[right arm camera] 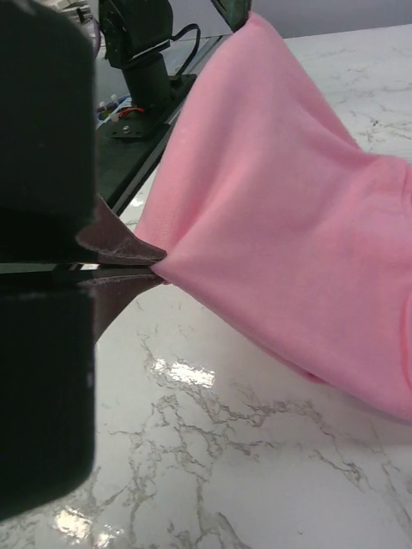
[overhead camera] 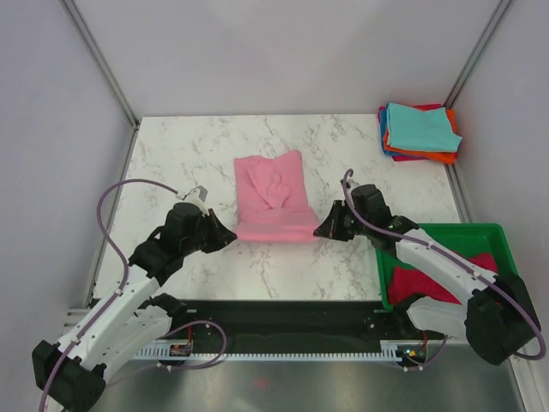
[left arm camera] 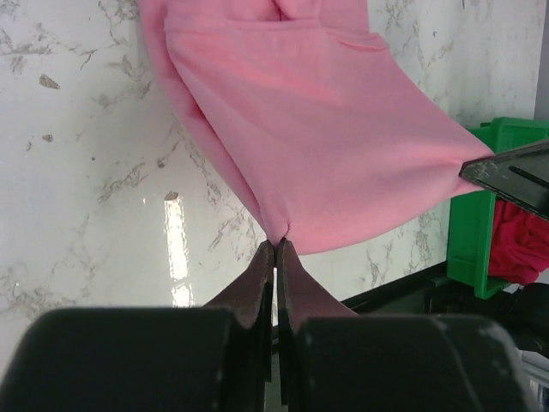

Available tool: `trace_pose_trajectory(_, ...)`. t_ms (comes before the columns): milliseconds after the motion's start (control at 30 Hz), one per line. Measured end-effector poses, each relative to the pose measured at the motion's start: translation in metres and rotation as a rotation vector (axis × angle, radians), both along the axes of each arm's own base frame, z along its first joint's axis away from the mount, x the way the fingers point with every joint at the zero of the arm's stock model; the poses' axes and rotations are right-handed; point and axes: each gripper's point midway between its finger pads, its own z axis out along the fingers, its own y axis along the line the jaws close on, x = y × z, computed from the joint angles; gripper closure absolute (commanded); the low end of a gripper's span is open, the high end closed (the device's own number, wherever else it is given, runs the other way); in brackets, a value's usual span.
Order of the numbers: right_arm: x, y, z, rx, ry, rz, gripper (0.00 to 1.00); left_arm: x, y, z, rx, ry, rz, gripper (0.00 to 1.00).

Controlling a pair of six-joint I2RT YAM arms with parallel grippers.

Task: Fold and stack the t-shirts
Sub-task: Fold the tshirt

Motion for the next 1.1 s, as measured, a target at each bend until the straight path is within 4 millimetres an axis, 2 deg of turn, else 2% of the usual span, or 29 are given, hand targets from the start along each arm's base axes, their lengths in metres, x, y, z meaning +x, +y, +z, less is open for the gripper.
trace_pose_trajectory(133, 0.001, -0.003, 0.025, -0.006, -0.024, -0.014, 1.00, 0.000, 0.004, 0.024, 0.016, -0.004, 0.017, 0.98)
trace_pose_trajectory(233, 0.018, 0.002, 0.049, -0.014, -0.062, -0.021, 1.00, 0.013, 0.004, 0.047, 0.027, -0.032, 0.043, 0.98)
trace_pose_trajectory(333, 0.039, 0.008, 0.062, -0.034, -0.087, -0.023, 1.00, 0.029, 0.004, 0.058, 0.058, -0.035, 0.072, 0.98)
trace_pose_trajectory(400, 0.051, 0.010, 0.061, -0.050, -0.084, -0.026, 1.00, 0.041, 0.005, 0.058, 0.087, -0.019, 0.087, 0.98)
trace_pose_trajectory(633, 0.097, 0.009, 0.037, -0.108, -0.011, -0.042, 1.00, 0.094, 0.008, 0.053, 0.133, 0.046, 0.128, 0.98)
trace_pose_trajectory(867, 0.148, 0.015, 0.039, -0.083, -0.014, -0.036, 1.00, 0.156, 0.020, 0.056, 0.110, 0.070, 0.160, 0.98)
trace_pose_trajectory(967, 0.170, 0.017, 0.036, -0.075, -0.013, -0.029, 1.00, 0.190, 0.021, 0.049, 0.114, 0.086, 0.161, 0.98)
trace_pose_trajectory(1100, 0.209, 0.022, 0.022, -0.064, 0.001, -0.021, 1.00, 0.234, 0.024, 0.024, 0.120, 0.132, 0.162, 0.98)
